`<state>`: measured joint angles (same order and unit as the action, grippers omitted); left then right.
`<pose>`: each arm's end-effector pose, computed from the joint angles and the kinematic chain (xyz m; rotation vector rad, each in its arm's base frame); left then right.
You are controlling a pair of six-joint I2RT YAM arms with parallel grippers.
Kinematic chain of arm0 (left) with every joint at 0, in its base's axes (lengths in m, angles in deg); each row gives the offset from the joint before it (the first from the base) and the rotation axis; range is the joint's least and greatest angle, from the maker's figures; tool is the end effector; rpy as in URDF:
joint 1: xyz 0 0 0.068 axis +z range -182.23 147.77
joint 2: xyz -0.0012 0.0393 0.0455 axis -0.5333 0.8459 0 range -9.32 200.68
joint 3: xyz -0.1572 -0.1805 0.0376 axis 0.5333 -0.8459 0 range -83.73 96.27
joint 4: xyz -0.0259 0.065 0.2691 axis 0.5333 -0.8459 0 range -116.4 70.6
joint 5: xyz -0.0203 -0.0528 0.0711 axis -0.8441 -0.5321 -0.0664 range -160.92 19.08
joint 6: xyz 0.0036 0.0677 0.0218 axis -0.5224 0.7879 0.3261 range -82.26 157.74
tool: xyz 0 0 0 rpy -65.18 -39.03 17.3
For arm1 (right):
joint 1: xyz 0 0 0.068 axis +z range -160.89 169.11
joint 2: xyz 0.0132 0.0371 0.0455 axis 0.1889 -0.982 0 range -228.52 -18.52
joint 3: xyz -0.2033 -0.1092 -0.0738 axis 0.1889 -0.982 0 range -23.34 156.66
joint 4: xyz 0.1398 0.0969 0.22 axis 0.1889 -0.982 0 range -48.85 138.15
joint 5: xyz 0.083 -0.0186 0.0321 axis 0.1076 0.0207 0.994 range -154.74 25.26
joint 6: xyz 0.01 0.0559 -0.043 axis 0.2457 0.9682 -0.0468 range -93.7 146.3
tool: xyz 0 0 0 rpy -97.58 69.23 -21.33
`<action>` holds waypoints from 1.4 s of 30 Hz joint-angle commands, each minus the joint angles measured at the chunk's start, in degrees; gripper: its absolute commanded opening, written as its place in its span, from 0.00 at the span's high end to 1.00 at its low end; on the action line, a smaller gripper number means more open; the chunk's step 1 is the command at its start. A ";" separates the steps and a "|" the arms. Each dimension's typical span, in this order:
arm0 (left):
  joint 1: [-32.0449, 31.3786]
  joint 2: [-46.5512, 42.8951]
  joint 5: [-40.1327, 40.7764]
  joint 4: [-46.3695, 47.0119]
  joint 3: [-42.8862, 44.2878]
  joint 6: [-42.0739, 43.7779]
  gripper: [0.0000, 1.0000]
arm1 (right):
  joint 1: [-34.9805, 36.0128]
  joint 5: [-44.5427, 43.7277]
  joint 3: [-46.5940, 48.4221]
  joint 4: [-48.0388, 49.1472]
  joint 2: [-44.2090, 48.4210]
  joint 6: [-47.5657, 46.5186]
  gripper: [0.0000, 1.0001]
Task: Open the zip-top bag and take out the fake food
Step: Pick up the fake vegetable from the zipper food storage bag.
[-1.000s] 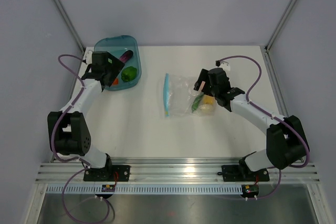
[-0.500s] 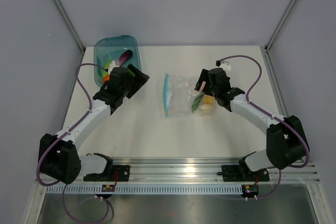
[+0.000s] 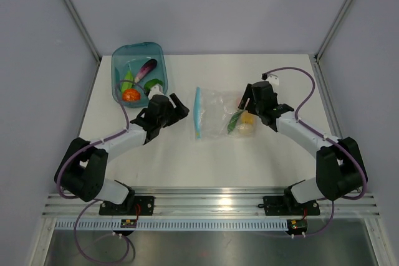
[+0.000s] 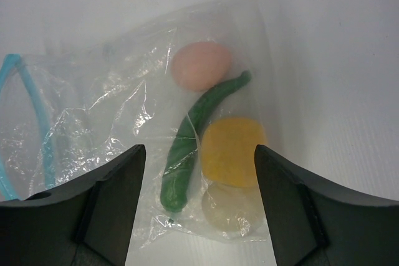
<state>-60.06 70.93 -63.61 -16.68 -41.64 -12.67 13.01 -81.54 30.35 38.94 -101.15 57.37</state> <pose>0.2969 -0.1483 0.1508 -0.5142 2.1956 -0.6215 0.3281 0.1268 0.1889 0.2960 2.1913 0.2059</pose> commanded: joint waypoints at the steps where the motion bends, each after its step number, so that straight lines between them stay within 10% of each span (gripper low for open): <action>1: -0.90 2.36 -2.12 12.03 2.21 6.55 0.23 | -0.87 2.11 -1.05 1.74 0.02 -0.13 0.22; 11: -1.17 5.35 -12.57 30.14 0.19 10.86 0.23 | -1.58 7.13 -2.45 2.10 -0.16 -0.13 0.22; 34: -2.84 13.44 -6.96 20.92 7.49 14.38 0.40 | -2.98 7.39 -1.14 2.89 -6.31 -2.94 0.37; 42: -2.93 14.41 -10.56 21.97 7.75 14.11 0.56 | -2.98 7.66 0.10 2.45 -7.20 -4.26 0.72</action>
<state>-62.90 85.07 -72.53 2.58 -35.74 0.44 10.41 -74.08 28.65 41.08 -108.56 54.44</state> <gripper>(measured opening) 0.463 0.342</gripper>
